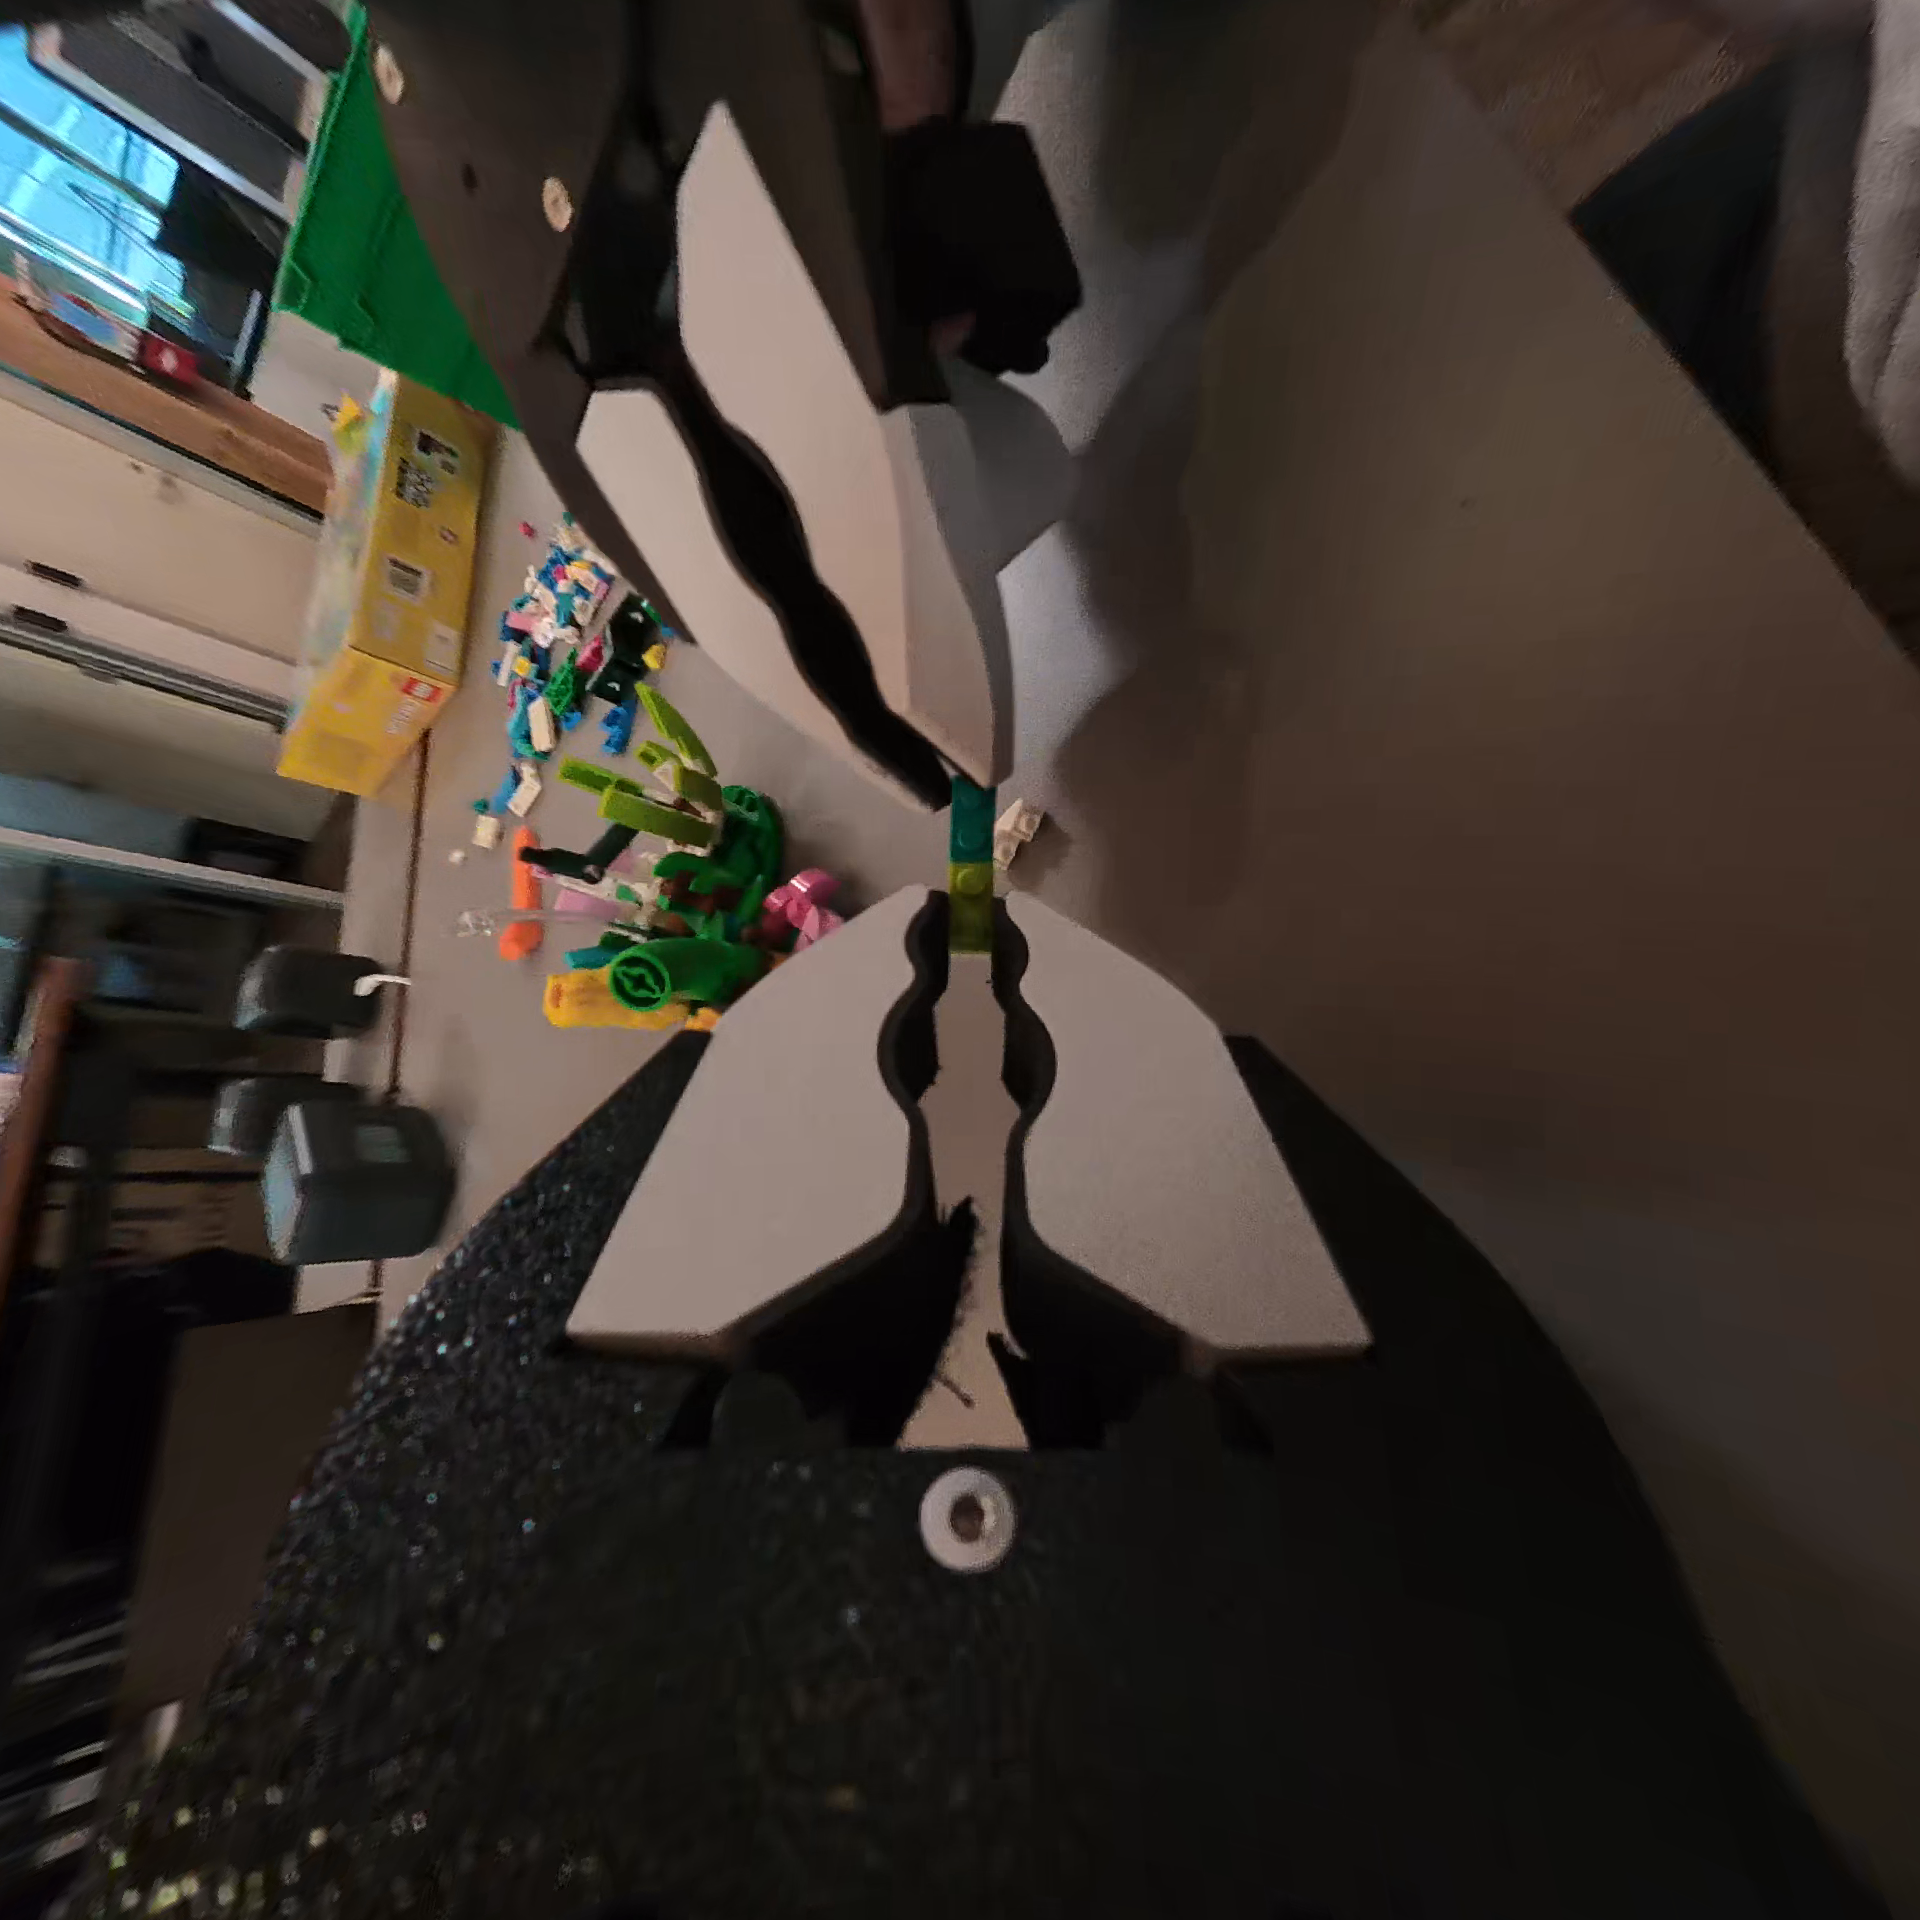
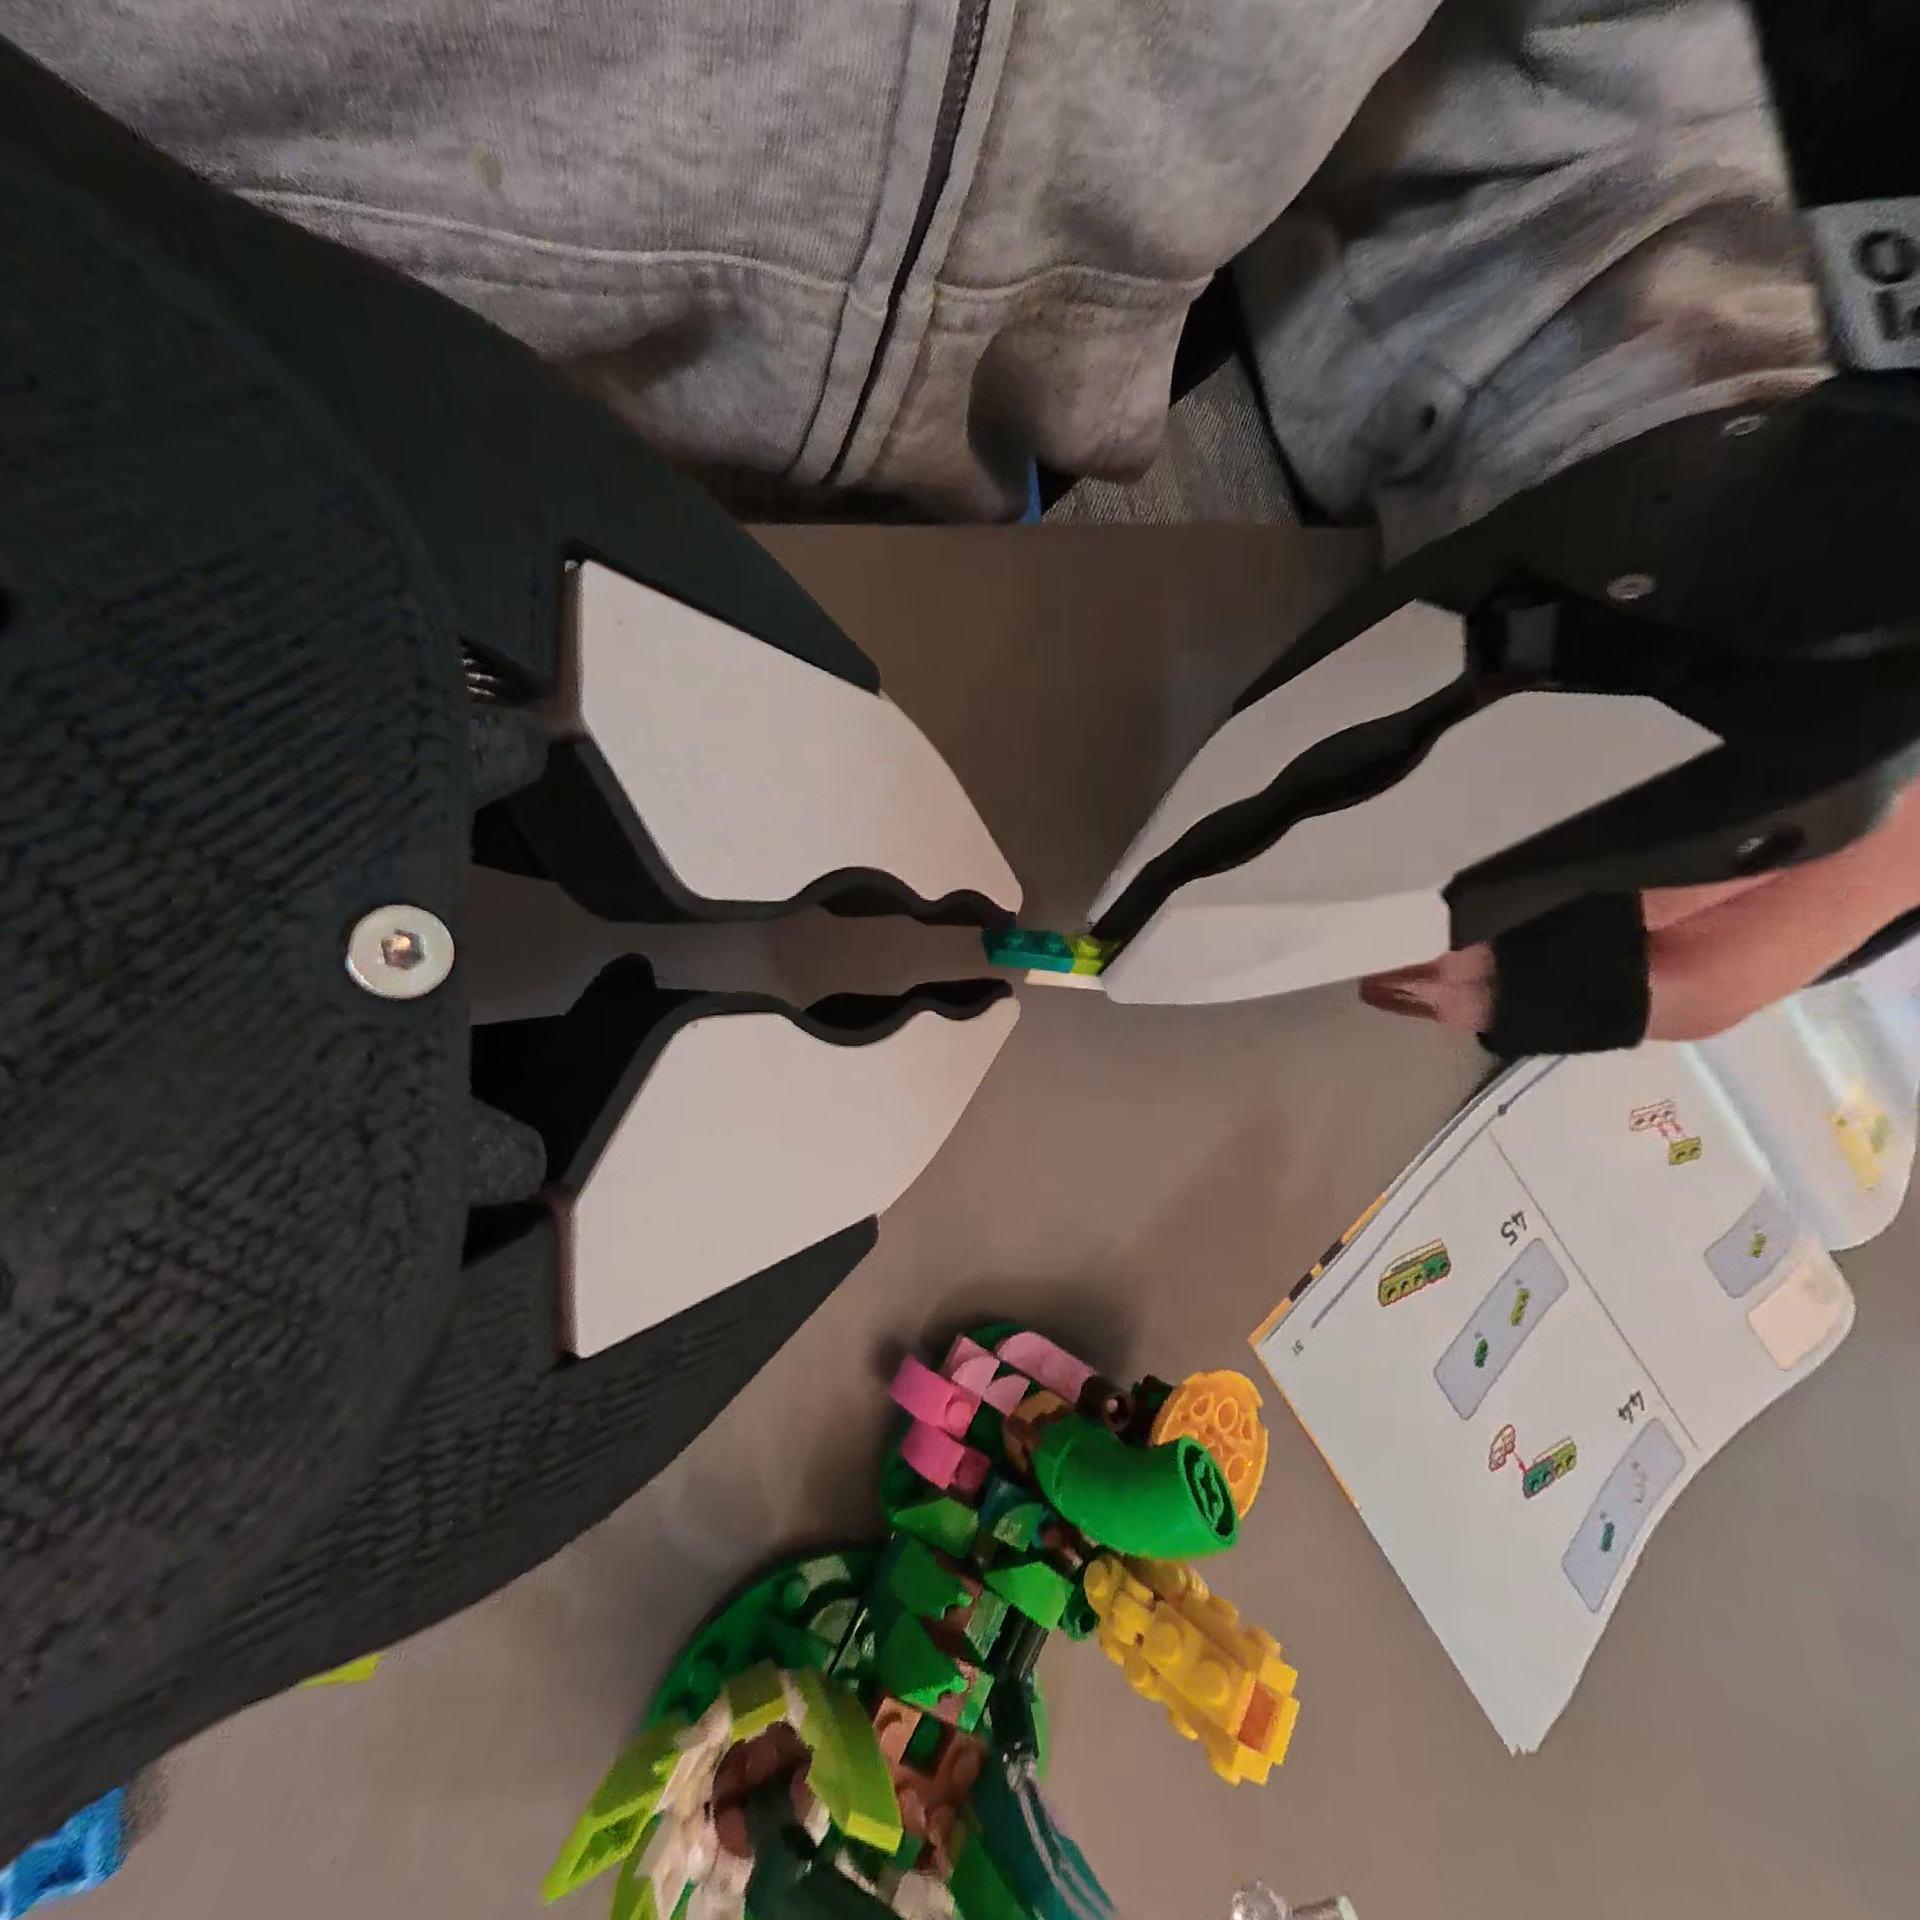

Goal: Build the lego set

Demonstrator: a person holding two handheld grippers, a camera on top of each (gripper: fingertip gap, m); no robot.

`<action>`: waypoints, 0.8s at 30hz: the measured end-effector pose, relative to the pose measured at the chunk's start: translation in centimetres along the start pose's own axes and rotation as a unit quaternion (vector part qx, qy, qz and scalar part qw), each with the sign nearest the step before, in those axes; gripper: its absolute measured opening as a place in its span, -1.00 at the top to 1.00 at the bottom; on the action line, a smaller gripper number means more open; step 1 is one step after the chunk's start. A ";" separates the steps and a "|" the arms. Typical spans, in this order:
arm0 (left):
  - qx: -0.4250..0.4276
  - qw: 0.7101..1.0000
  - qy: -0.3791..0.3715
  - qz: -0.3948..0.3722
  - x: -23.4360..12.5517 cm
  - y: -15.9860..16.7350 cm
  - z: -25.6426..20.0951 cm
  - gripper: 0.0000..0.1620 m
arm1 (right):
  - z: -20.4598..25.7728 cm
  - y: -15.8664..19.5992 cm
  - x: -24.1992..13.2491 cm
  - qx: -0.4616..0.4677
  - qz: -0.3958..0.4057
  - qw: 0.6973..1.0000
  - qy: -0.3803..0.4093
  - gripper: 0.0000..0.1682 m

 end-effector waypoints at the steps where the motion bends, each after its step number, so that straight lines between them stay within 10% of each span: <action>1: 0.011 1.000 -0.006 0.003 0.0 -0.1 -0.2 0.91 | 0.0 -0.1 0.0 0.003 -0.004 1.000 -0.005 0.90; 11: 0.003 1.000 -0.025 -0.004 -0.2 -0.4 -0.8 0.90 | 0.8 -0.1 0.6 -0.020 0.016 1.000 -0.001 0.93; 18: -0.190 0.979 0.076 0.027 0.1 0.6 -0.6 0.59 | 2.7 0.5 2.2 -0.176 0.078 0.979 0.073 0.93; 24: -0.259 0.953 0.153 0.037 0.6 0.8 -0.5 0.77 | 3.8 0.9 2.9 -0.284 0.115 0.947 0.096 0.93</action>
Point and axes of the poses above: each gripper's, where its closed fingertips meet, x out along the fingers, y out of its underside, z = x × y across the jaws, the point moved 10 cm from there along -x, back along the fingers, and after that the axes turned 6 degrees about -x, right-handed, at the moved point
